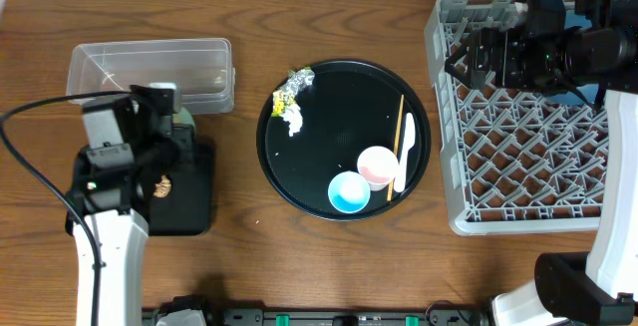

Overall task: Sort waste into correct bins and load items into the dishwasher rack
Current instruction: 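Lift the rice bowl and carry it left over the black rectangular tray, then tilt the pale green bowl with the left gripper to pour rice onto tray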

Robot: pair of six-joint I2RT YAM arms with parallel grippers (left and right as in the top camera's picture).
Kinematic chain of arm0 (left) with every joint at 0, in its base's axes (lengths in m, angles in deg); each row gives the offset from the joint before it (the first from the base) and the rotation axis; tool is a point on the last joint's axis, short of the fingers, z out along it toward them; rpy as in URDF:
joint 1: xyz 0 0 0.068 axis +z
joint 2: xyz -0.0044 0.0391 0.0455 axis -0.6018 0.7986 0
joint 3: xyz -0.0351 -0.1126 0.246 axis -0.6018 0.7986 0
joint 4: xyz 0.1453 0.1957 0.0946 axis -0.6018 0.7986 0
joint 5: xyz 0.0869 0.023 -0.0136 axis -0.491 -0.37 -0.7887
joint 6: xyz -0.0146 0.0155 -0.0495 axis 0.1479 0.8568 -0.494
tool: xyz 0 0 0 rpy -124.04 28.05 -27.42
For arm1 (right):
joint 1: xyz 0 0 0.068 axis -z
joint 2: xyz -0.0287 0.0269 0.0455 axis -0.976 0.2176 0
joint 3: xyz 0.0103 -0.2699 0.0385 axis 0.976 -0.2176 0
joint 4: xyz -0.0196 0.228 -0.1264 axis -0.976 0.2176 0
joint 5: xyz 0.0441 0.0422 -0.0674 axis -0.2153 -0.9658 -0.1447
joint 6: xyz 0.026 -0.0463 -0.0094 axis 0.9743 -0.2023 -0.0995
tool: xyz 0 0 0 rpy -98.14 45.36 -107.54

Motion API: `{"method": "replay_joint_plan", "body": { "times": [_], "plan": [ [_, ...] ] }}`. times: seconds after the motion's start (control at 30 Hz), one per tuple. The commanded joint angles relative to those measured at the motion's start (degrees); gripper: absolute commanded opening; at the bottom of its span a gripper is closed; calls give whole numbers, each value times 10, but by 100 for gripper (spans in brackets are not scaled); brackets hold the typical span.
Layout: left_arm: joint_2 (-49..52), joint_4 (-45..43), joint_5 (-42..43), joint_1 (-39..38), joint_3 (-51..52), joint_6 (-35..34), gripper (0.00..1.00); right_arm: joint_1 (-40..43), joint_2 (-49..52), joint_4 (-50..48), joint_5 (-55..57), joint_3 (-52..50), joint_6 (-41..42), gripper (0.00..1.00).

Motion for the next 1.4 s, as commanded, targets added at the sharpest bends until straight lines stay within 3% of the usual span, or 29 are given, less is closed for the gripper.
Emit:
{"method": "replay_joint_plan", "body": {
  "times": [0.0, 0.77, 1.37],
  "plan": [
    [13, -5, 58, 40, -12, -5, 6, -5, -2, -1, -1, -1, -5, 99],
    [101, -11, 266, 204, -3, -5, 6, -5, -2, -1, -1, -1, -5, 99],
    [103, -12, 280, 253, -2, -43, 6, -5, -2, -1, -1, -1, -5, 99]
  ]
}}
